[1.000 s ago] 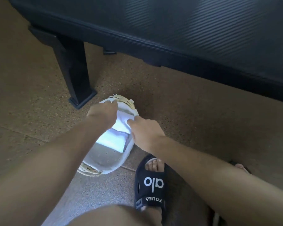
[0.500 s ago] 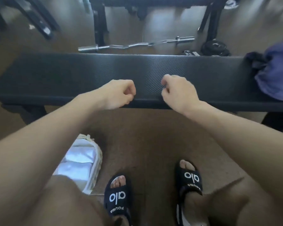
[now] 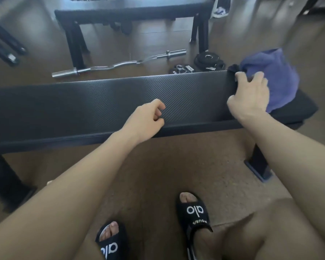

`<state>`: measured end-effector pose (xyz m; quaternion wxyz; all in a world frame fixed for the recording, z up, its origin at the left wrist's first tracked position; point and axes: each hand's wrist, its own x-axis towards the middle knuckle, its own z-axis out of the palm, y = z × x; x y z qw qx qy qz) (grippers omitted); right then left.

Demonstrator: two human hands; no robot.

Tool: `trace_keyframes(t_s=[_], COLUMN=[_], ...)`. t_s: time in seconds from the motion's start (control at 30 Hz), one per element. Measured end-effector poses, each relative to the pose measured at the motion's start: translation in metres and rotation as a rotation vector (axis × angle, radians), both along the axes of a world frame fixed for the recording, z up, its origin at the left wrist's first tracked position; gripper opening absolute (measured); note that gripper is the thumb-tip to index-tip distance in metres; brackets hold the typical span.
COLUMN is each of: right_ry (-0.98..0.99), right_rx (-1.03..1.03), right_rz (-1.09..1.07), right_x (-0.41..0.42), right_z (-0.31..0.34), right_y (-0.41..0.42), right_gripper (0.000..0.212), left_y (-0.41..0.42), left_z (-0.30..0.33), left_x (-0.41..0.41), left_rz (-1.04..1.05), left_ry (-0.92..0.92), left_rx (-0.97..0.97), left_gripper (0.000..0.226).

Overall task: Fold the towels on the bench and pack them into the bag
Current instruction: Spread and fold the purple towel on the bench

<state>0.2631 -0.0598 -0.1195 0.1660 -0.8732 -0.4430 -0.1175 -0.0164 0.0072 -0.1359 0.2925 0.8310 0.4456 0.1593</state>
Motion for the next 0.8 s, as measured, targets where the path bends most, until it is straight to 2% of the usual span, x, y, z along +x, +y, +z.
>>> trace_keyframes(t_s=[0.1, 0.23, 0.47, 0.57, 0.67, 0.73, 0.8], right_ry=[-0.109, -0.112, -0.132, -0.109, 0.081, 0.209, 0.222], right_rx=[0.121, 0.177, 0.325, 0.253, 0.1, 0.019, 0.01], right_rz=[-0.087, -0.145, -0.166, -0.224, -0.318, -0.331, -0.302], right_x=[0.023, 0.036, 0.036, 0.041, 0.041, 0.038, 0.033], right_z=[0.003, -0.001, 0.022, 0.022, 0.013, 0.007, 0.006], right_y=[0.001, 0.008, 0.017, 0.012, 0.009, 0.006, 0.004], right_gripper=[0.069, 0.088, 0.088, 0.096, 0.104, 0.097, 0.084], left_y=[0.006, 0.013, 0.014, 0.01, 0.007, 0.007, 0.01], left_z=[-0.001, -0.002, 0.001, 0.004, 0.017, 0.031, 0.046], left_x=[0.006, 0.006, 0.001, 0.012, 0.038, 0.06, 0.081], left_rz=[0.005, 0.034, 0.072, 0.072, -0.002, -0.05, -0.077], left_ry=[-0.003, -0.035, -0.06, -0.084, -0.096, -0.107, -0.122], left_rx=[-0.018, -0.063, -0.102, -0.103, -0.134, -0.151, -0.153], left_gripper=[0.032, 0.032, 0.035, 0.044, 0.058, 0.064, 0.068])
